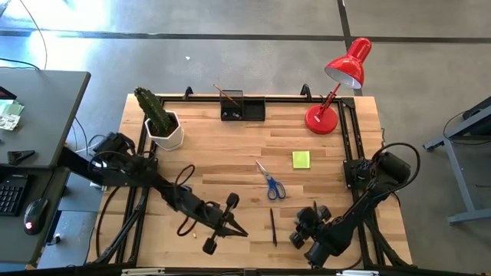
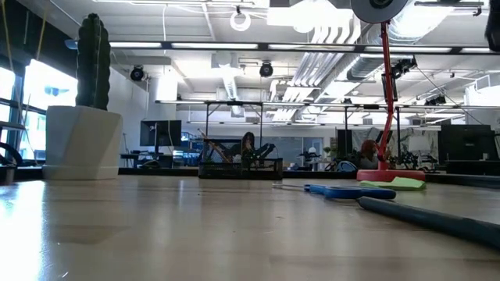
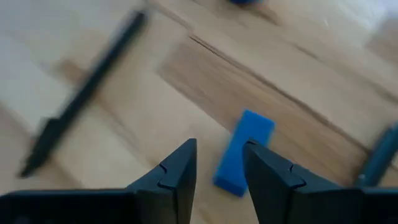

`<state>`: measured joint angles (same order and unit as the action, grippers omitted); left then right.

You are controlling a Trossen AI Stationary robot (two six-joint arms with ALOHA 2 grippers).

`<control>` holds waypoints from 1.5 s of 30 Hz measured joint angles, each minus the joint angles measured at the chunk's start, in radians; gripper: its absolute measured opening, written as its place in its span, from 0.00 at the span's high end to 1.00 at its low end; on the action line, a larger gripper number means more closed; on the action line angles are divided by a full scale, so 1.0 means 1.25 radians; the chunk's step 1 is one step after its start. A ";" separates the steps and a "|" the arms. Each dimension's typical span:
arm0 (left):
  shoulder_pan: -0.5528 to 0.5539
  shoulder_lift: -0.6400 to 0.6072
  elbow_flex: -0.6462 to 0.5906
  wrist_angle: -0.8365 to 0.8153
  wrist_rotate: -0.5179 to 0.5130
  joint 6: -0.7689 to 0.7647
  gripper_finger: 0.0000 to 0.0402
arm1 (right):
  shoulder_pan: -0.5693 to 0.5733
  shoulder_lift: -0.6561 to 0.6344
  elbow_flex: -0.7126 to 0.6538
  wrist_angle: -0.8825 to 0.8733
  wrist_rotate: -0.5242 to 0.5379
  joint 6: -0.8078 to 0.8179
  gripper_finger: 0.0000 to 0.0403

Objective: Pick and place office supplies into organizer

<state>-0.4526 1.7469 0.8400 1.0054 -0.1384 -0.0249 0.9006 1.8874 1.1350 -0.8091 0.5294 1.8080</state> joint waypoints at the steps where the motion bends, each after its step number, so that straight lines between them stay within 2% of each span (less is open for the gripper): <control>1: 0.000 0.000 0.000 0.003 0.009 -0.004 0.98 | -0.004 0.000 -0.007 0.001 -0.018 0.020 0.68; 4: 0.001 0.009 0.006 0.030 0.057 -0.001 0.98 | -0.008 0.000 -0.019 -0.005 -0.050 0.065 0.64; 7: 0.000 0.011 0.006 0.039 0.091 0.015 0.98 | -0.008 0.000 -0.019 -0.012 -0.022 0.084 0.59; 13: 0.002 0.010 0.006 0.038 0.071 0.041 0.97 | -0.034 0.000 -0.019 -0.045 -0.102 0.035 0.55; 17: 0.001 0.010 0.006 0.031 0.036 0.067 0.98 | -0.044 0.000 -0.019 -0.023 -0.121 -0.006 0.58; 27: 0.001 0.010 0.006 0.006 0.022 0.121 0.98 | -0.071 -0.003 -0.018 0.014 -0.191 -0.052 0.71; 36: 0.001 0.010 0.006 0.005 0.017 0.122 0.97 | -0.069 -0.001 -0.018 0.015 -0.159 -0.053 0.77; 45: 0.001 0.010 0.006 -0.002 0.017 0.128 0.96 | -0.068 0.000 -0.019 0.013 -0.136 -0.103 0.78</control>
<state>-0.4511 1.7599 0.8474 1.0031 -0.1172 0.1345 0.8154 1.8874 1.1114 -0.7925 0.3597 1.6798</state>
